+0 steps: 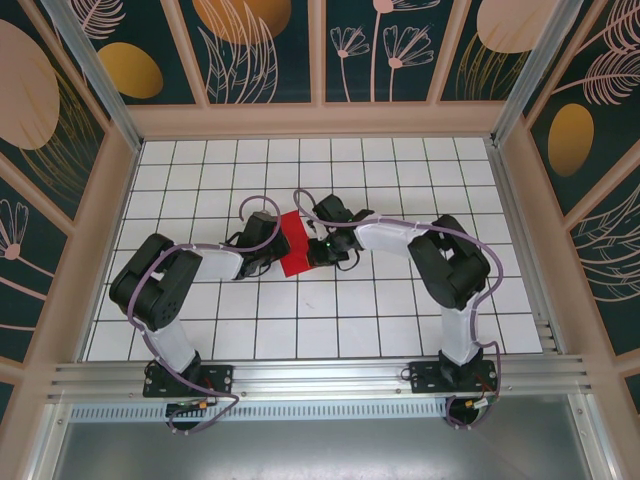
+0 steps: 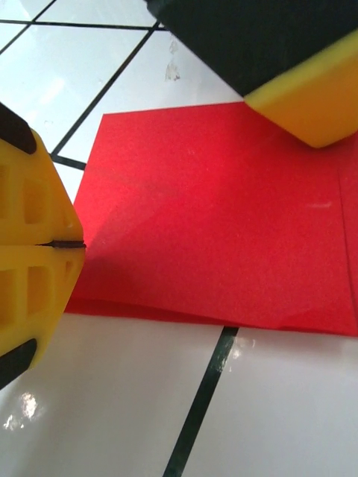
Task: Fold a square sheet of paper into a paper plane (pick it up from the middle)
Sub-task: Fold the triangle a second time at the center of the table.
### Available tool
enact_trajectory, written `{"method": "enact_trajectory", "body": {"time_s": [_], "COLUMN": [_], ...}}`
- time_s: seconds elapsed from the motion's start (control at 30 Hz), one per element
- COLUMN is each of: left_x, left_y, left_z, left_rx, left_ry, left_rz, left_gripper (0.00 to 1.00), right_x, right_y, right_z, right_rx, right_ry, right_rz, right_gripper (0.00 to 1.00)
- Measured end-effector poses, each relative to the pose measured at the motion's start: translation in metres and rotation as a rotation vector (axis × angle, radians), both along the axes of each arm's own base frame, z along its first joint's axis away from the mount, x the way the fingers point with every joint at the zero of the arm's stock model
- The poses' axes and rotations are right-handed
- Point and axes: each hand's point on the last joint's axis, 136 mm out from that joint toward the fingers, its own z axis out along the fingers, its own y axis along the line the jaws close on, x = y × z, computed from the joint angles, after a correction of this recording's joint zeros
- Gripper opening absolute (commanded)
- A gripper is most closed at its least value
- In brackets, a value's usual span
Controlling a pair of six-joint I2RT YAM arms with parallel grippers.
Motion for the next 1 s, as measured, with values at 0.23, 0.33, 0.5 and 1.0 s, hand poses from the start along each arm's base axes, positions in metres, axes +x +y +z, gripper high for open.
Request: {"method": "enact_trajectory", "body": {"time_s": [0.23,0.33,0.5,1.0], "left_x": [0.0,0.0,-0.001,-0.023], "left_y": [0.0,0.0,-0.002,-0.055], "left_z": [0.0,0.0,0.005,0.051], "left_rx": [0.001,0.005,0.008,-0.243], "left_ry": [0.0,0.001,-0.005,-0.053], "left_rz": [0.0,-0.003,-0.031,-0.154], "left_gripper": [0.1,0.13,0.23,0.14], "right_x": [0.0,0.001,0.001,0.0], "right_y": [-0.008,-0.009,-0.009,-0.008], "right_z": [-0.01,-0.01,-0.01,-0.01], "right_rx": [0.007,0.039,0.097,0.116], "right_ry": [0.02,0.025,0.042,0.078], "right_rz": [-0.017,-0.023,-0.029,-0.067], "right_gripper": [0.06,0.07,0.06,0.06]}}
